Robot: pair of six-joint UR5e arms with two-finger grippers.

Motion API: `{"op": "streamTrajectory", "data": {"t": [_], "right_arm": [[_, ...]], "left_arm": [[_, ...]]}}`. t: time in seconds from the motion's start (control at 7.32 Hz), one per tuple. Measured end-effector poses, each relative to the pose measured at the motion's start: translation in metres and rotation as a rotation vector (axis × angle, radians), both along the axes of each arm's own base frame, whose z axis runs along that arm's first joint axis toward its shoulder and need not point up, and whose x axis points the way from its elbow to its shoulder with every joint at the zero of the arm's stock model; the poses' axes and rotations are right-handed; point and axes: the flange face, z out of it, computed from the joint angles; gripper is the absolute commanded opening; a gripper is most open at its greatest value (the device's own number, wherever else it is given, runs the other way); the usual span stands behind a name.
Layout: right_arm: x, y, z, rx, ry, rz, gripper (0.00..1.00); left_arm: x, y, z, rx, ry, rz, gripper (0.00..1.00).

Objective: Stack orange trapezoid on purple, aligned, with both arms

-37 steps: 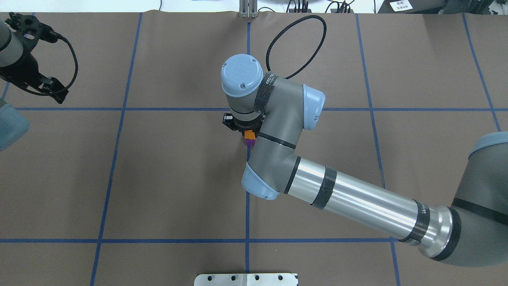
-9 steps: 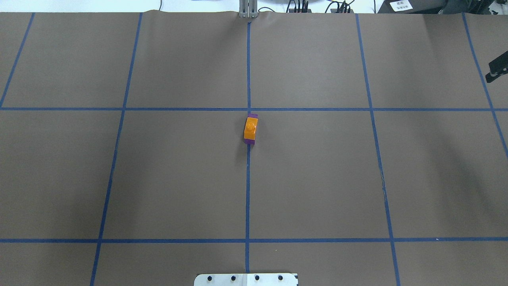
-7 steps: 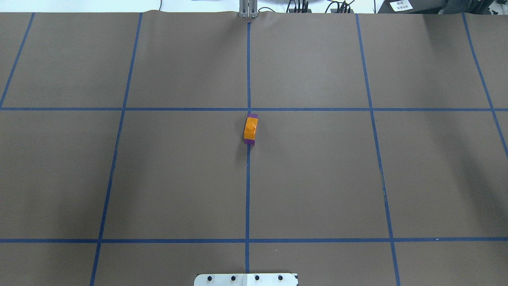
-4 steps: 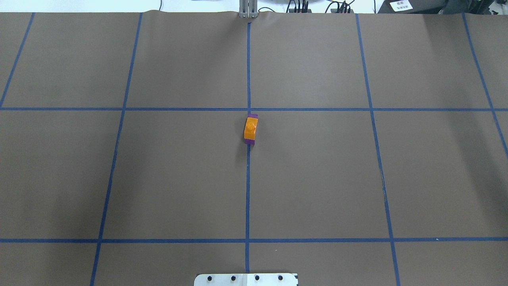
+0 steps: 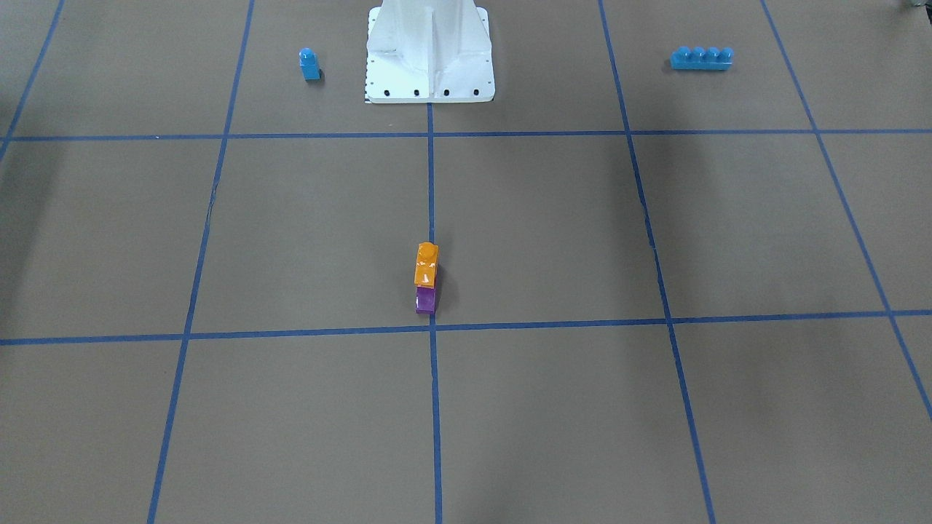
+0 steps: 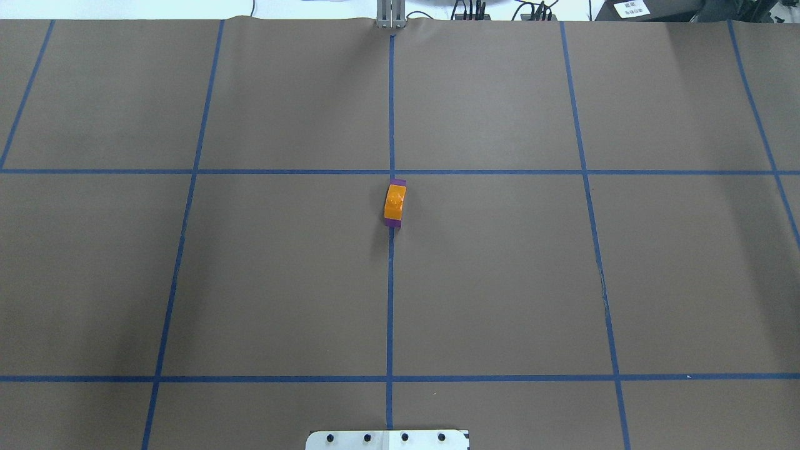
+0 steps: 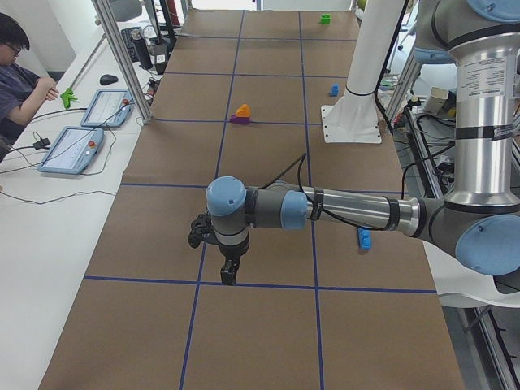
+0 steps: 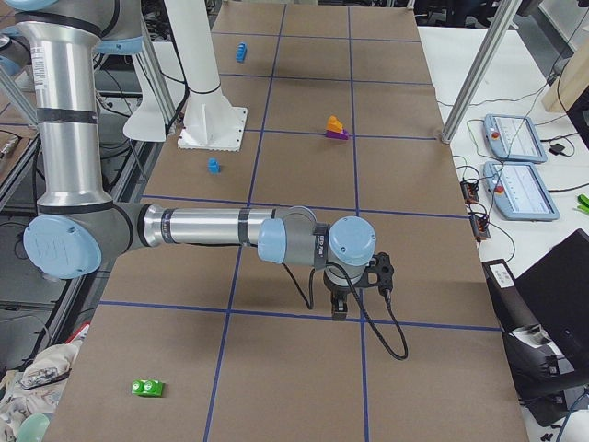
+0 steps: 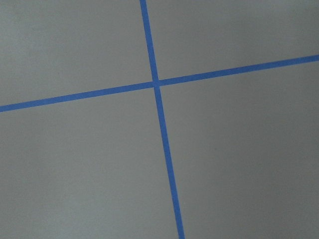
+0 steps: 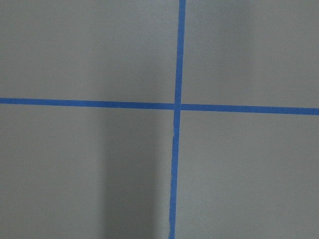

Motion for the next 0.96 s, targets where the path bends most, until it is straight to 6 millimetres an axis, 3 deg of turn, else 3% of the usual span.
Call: {"op": "streamTrajectory", "data": {"t": [0.41,0.96], "right_arm": [[0.004,0.012,0.011,-0.012,0.004,0.002,1.00],[0.008,0.010,0.013,0.056,0.055,0.004,1.00]], "left_arm": [[-0.005,0.009,0.015,-0.017,-0.013,0.006,1.00],[-0.006,0.012,0.019,-0.022,-0.026,0.005,1.00]]}}
